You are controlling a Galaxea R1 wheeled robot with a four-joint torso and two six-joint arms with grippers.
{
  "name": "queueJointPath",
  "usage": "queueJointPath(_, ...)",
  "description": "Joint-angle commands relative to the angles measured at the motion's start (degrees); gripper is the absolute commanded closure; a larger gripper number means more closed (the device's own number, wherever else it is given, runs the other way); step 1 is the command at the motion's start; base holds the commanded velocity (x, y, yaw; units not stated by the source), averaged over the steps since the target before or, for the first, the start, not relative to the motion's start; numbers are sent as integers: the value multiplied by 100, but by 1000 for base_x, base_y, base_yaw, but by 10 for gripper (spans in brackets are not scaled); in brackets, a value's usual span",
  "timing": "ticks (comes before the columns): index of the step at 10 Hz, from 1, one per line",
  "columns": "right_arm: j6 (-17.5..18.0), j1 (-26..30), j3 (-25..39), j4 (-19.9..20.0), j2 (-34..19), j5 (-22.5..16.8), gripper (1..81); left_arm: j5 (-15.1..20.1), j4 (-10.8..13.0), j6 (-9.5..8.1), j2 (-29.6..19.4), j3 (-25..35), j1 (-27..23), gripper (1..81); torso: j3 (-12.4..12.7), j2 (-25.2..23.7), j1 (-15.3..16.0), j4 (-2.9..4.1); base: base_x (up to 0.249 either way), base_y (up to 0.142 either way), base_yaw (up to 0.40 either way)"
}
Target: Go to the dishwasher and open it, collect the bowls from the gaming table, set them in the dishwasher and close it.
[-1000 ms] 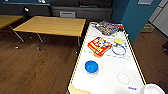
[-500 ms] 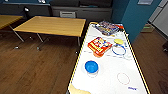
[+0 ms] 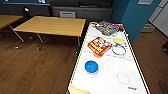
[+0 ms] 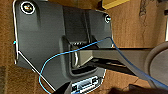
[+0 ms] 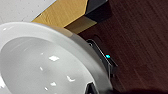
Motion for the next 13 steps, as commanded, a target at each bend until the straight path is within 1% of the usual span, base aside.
queueJointPath(1, -62, 92, -78, -259, -274, -137, 811, -7, -38, 11, -1679, 1796, -807, 10, 0, 0, 0, 0, 0, 0, 0)
queueJointPath(2, -62, 92, -96, -259, -221, -137, 811, 2, -65, 3, -2048, 2113, -1079, 10, 0, 0, 0, 0, 0, 0, 0)
queueJointPath(3, -62, 92, -131, -259, -142, -137, 811, 19, -214, -50, -2382, 2394, -1377, 10, 0, 0, 0, 0, 0, 0, 0)
queueJointPath(4, -62, 84, -166, -259, -63, -137, 811, 46, -372, -59, -2619, 2579, -1615, 10, 2, 0, 0, 0, 0, 0, 0)
queueJointPath(5, -62, 84, -122, -259, -11, -137, 811, 72, -709, -67, -2801, 2683, -1973, 10, 2, 0, 0, 0, 0, 0, 0)
queueJointPath(6, -62, 75, -114, -259, 16, -137, 811, 254, -1176, -68, -2995, 2831, -2369, 10, 0, 0, 0, 0, 0, 0, 0)
queueJointPath(7, -62, 75, -104, -259, 25, -137, 811, 380, -1506, -77, -3226, 3009, -2826, 10, 0, 0, 0, 0, 0, 0, 0)
queueJointPath(8, -62, 84, -96, -259, 25, -137, 811, 604, -1845, -77, -3452, 3166, -3407, 10, 0, 0, 0, 0, 0, 0, 0)
queueJointPath(9, -62, 75, -96, -259, 25, -137, 811, 1174, -2197, -77, -3533, 3185, -4039, 10, 0, 0, 0, 0, 0, 0, 0)
queueJointPath(10, -62, 83, -113, -260, 34, -137, 811, 1553, -2461, -77, -3525, 3185, -4574, 10, 0, 0, 0, 0, 0, 0, 0)
queueJointPath(11, -62, 83, -122, -259, 43, -137, 811, 1830, -2719, -85, -3463, 3132, -5068, 10, 0, 0, 0, 0, 0, 0, 0)
queueJointPath(12, -62, 83, -122, -268, 43, -137, 811, 1997, -3009, -103, -3402, 2974, -5394, 10, 0, 0, 0, 0, 0, 0, 0)
queueJointPath(13, -62, 84, -139, -259, 34, -137, 811, 2085, -3290, -164, -3358, 2869, -5588, 10, 0, 2, 0, 0, 0, 0, 0)
